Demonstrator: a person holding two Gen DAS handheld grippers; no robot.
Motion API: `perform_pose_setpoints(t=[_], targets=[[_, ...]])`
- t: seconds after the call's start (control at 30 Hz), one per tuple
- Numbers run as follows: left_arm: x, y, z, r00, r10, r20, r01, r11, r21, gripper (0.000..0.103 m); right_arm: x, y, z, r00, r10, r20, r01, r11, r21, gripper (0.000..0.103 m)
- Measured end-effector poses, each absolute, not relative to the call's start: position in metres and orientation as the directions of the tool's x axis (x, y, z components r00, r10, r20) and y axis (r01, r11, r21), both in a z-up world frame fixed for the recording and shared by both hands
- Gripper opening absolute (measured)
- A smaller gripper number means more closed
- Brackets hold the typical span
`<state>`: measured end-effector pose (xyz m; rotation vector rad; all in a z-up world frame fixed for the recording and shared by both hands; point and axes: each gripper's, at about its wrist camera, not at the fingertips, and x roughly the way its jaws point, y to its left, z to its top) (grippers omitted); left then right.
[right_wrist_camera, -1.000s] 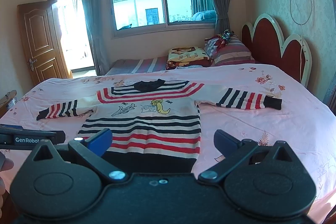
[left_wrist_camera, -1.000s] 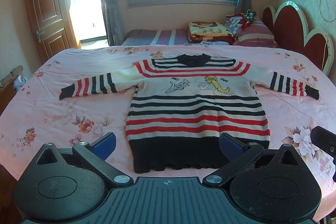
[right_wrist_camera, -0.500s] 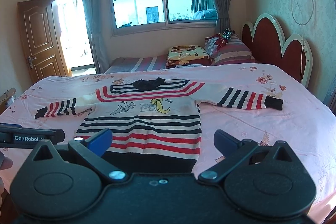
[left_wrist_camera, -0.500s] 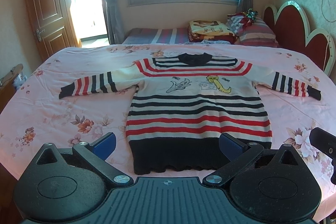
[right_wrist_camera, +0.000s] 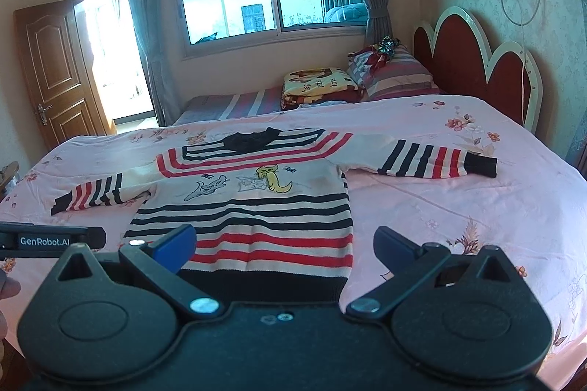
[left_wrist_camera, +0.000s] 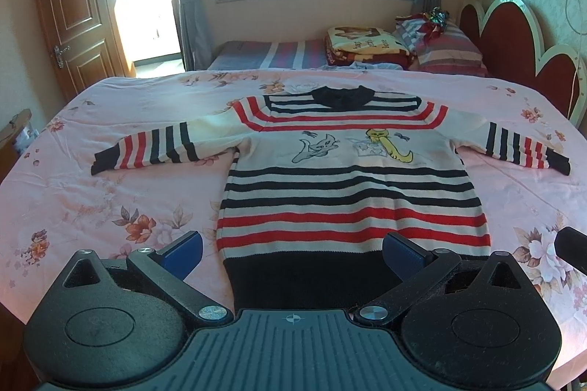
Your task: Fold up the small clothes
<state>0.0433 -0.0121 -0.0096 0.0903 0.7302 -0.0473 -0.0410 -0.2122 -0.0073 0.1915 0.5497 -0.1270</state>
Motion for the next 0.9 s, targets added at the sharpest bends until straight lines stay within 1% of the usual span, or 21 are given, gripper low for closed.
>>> perform_pose_setpoints(t=[0.33,0.57,0.73,0.9], targets=[[0.124,0.009,-0.025,0.718,-0.049,-0.695,0.121,0.991,0.055,0.103,0.013,-0.201,-0.02,0.808,-0.156,-0.568,0.273,0.954,0.125,0.102],[0.18,0.02,-0.034,0.7,-0.062,-0.711,0.157,0.985,0.069,0.103,0.051,-0.192,-0.025,0.775,-0.231,-0.588,0.353,0.93,0.099,0.102],[0.21,0.013,-0.045,0.687,-0.062,-0.724,0.185,0.979,0.091,0.103,0.069,-0.197,-0.033,0.745,-0.282,-0.605,0.407,0.91,0.077,0.102],[0.235,-0.005,-0.057,0.675,-0.077,-0.734,0.186,0.98,0.069,0.103,0.086,-0.224,-0.047,0.704,-0.332,-0.628,0.46,0.886,0.048,0.102]])
